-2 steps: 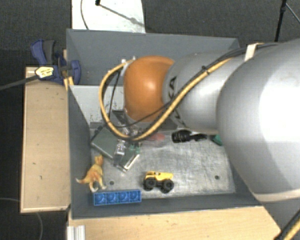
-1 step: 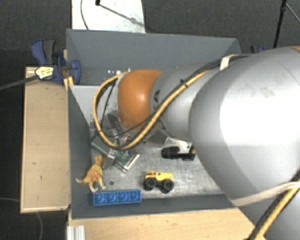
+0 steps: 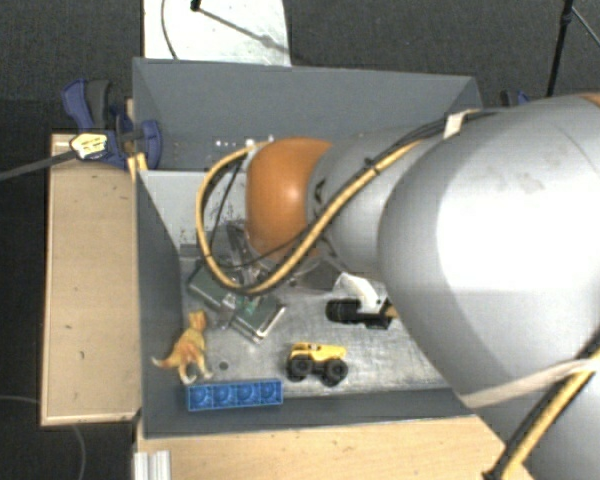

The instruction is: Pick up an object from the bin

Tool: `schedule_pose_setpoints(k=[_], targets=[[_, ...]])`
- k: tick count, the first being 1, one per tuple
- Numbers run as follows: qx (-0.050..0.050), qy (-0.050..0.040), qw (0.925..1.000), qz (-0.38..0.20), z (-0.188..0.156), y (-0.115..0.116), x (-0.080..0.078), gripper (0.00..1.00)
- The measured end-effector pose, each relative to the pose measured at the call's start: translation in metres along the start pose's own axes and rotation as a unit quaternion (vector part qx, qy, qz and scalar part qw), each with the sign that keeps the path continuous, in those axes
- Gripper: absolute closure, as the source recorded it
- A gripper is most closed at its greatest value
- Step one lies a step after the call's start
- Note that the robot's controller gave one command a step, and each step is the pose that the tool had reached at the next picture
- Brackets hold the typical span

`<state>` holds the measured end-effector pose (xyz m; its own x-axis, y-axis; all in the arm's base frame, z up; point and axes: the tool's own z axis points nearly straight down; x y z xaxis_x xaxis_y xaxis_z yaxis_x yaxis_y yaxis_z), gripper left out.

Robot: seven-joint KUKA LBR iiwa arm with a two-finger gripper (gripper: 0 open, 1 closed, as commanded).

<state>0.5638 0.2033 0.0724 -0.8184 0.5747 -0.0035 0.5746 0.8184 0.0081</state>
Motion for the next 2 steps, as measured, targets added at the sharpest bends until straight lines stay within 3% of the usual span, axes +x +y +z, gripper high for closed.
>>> schedule_pose_setpoints(k=[2], targets=[[0.001,0.0006,1.0000,0.000,-0.0015,-0.0003,0.0003,1.00]])
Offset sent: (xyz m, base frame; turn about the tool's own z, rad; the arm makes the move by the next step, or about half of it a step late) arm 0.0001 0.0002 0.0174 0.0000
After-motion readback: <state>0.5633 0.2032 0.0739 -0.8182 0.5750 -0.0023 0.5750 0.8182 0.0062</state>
